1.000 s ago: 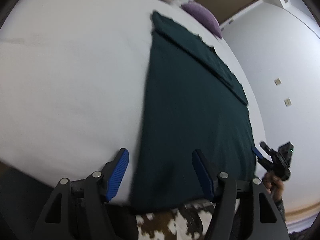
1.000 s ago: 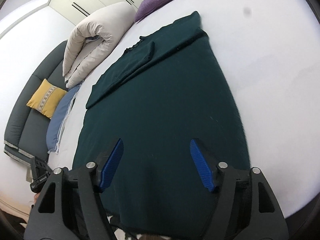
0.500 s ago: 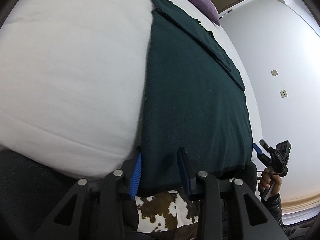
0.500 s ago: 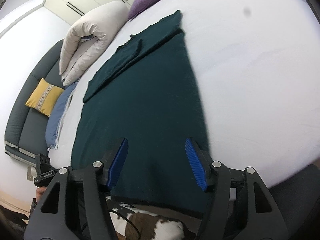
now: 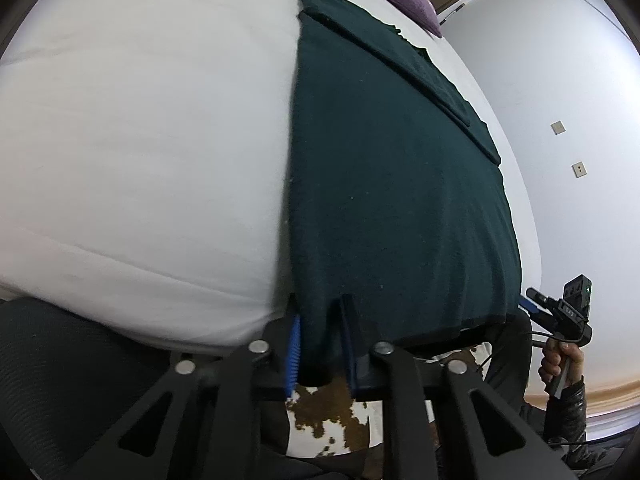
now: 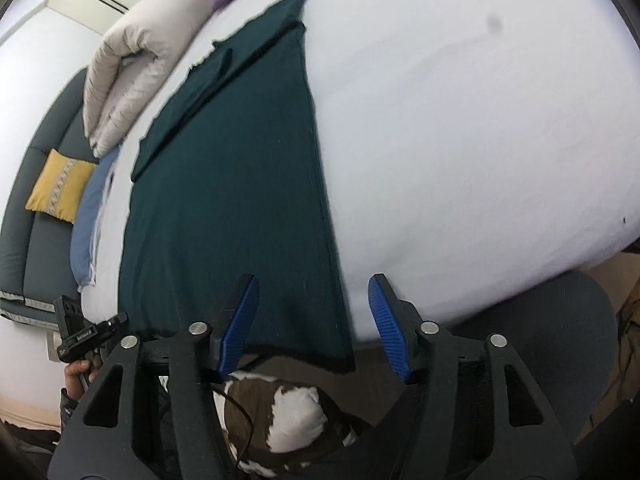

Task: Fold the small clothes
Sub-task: 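Grasp the sweater hem with the left gripper while the right gripper grasps the hem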

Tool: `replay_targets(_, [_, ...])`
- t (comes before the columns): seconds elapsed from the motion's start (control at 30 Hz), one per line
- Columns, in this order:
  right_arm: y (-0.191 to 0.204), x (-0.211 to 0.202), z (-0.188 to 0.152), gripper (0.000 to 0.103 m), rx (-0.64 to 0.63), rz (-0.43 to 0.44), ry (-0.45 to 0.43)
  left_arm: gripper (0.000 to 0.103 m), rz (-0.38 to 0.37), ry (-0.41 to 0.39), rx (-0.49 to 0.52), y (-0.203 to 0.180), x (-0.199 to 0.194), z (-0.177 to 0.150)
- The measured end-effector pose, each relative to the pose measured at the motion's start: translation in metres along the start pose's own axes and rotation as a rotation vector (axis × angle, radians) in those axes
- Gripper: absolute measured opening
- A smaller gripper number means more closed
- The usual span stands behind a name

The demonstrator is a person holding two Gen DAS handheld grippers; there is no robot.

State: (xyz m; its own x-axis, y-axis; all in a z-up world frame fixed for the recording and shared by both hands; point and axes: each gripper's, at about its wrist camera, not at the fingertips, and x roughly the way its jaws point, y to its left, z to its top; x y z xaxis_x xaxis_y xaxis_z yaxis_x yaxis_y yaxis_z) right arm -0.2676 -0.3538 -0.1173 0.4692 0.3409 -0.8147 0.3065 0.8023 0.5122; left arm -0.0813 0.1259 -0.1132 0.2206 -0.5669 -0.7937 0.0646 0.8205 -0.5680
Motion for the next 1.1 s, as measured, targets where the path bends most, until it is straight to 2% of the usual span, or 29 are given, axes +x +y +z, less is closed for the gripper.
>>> replay_targets(0.27, [-0.007,0.014,-0.014,0.051,0.027,-0.024,0.105,0.009,-0.006,-0.004,0.005,0.007,-0.001,-0.003])
replay_targets(0.47, [-0.008,0.020,-0.018,0.049,0.034,-0.005,0.098,0.007,-0.014,-0.004,0.010,0.006,-0.001,-0.004])
replay_targets(0.6, [-0.011,0.019,-0.021,0.037,0.035,0.005,0.101,0.006,-0.009,-0.004,0.018,0.004,-0.001,-0.004])
replay_targets(0.7, [-0.014,0.017,-0.022,0.012,0.049,0.057,0.087,0.006,-0.009,-0.004,0.022,0.002,-0.002,-0.004])
replay_targets(0.73, [-0.014,0.016,-0.023,0.009,0.049,0.068,0.078,0.006,-0.010,-0.005,0.023,0.002,-0.003,-0.004])
replay_targets(0.9, [-0.009,0.005,-0.025,0.006,0.045,0.132,0.029,0.006,-0.017,-0.019,0.033,-0.001,-0.009,-0.004])
replay_targets(1.1, [0.003,-0.019,-0.016,0.006,0.046,0.232,-0.054,0.006,-0.068,-0.037,0.048,-0.008,-0.019,-0.003])
